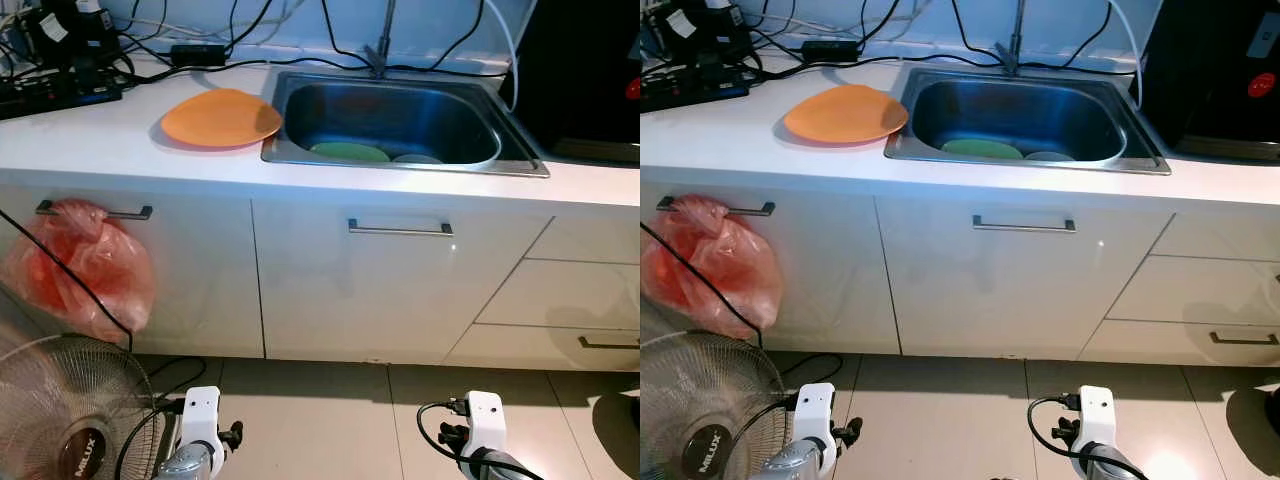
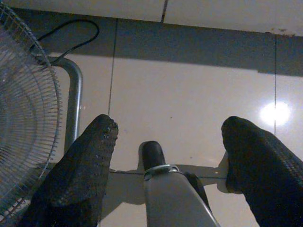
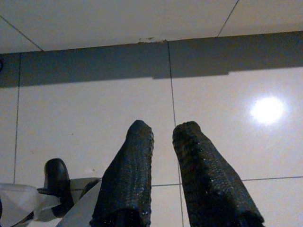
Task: Kitchen organization
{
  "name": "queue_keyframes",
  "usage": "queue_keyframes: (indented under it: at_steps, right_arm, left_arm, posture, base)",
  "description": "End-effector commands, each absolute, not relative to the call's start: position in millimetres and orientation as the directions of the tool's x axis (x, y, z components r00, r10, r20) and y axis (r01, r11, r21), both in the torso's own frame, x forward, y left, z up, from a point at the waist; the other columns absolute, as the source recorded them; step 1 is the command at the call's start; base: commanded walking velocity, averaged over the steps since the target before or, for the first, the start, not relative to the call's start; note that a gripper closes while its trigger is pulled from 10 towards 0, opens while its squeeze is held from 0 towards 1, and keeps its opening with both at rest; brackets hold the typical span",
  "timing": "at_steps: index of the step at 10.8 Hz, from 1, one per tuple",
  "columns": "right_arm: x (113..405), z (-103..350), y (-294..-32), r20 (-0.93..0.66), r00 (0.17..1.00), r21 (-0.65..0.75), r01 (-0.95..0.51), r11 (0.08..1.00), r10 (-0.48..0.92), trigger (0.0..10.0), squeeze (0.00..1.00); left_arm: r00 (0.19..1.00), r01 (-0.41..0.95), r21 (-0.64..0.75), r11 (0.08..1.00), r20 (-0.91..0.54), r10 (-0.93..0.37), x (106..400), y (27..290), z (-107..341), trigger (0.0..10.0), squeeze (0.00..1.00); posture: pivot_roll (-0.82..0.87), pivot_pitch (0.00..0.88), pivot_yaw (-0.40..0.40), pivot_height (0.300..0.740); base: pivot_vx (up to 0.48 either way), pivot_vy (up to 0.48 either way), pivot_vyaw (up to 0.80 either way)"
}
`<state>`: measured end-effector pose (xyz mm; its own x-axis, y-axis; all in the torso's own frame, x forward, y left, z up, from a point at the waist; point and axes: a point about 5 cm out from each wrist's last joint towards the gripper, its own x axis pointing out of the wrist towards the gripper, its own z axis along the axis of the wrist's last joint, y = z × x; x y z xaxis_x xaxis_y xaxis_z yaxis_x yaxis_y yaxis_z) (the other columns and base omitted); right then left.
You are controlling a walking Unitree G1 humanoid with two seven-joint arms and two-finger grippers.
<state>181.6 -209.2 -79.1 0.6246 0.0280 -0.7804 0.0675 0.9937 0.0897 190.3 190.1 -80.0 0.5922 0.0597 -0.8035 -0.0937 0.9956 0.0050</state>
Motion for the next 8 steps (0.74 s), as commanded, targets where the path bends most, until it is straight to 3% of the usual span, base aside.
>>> queue_keyframes:
  at_steps: [1,8]
  right_arm:
    - [182.3,-78.9,-210.5,-0.787,0.617,0.089,0.074,0.993,0.025,10.0,0.00]
    - [186.2,-77.2,-210.4,-0.784,0.620,0.095,0.073,0.993,0.030,10.0,0.00]
  left_arm:
    - [0.588,-0.102,0.000,0.995,-0.806,0.061,193.3,190.2,-78.8,10.0,0.00]
    - [0.592,-0.118,-0.005,0.993,-0.804,0.066,197.2,190.0,-77.0,10.0,0.00]
  posture:
    - [0.06,0.000,-0.058,0.740]
    - [0.06,0.000,-0.068,0.740]
  base:
    - [0.000,0.000,0.00]
    - [0.000,0.000,0.00]
